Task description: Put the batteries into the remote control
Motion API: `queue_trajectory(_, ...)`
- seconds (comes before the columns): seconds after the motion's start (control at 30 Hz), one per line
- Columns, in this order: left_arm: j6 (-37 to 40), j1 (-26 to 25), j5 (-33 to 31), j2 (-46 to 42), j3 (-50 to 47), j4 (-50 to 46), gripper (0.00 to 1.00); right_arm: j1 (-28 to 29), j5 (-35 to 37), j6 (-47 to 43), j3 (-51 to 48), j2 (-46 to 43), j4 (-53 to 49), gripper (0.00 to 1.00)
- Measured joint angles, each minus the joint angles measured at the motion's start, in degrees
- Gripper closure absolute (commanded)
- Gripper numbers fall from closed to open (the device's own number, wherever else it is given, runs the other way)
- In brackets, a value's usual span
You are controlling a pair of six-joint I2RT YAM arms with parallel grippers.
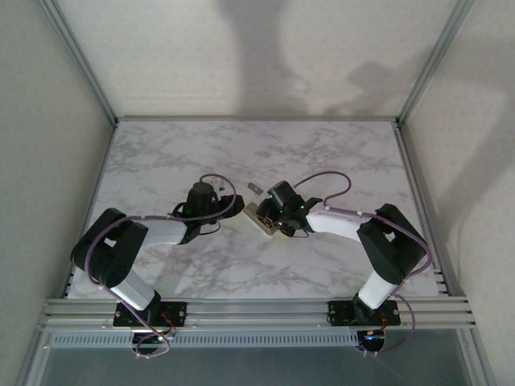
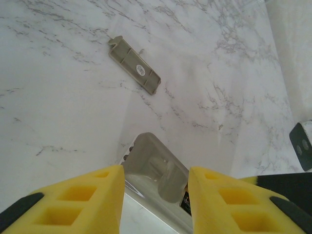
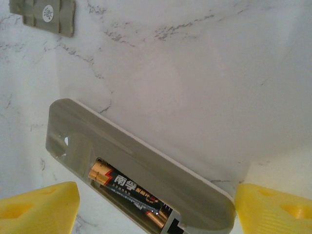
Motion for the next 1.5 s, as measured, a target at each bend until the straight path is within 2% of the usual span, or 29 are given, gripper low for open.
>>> queue_trajectory(0.57,-0.02,0.00,0.87,0.00,-0.04,1.44,0.61,0.22,1.25,0.68,2.84,2.91,-2.36,0.17)
queue_trajectory(1.1,-0.02,0.00,1.27,0.00,-0.04,1.44,0.61,0.33,1.46,0.63,2.84,3.06,-2.23,0.24)
queue_trajectory(1.33,-0.02,0.00,1.27,0.00,-0.04,1.44,0.61,0.33,1.38,0.44,2.82,3.06,-1.79,0.18)
queue_trajectory(1.5,-0.04,0.00,1.29,0.00,-0.04,1.46,0.61,0.37,1.44,0.48,2.84,3.06,-1.64,0.17)
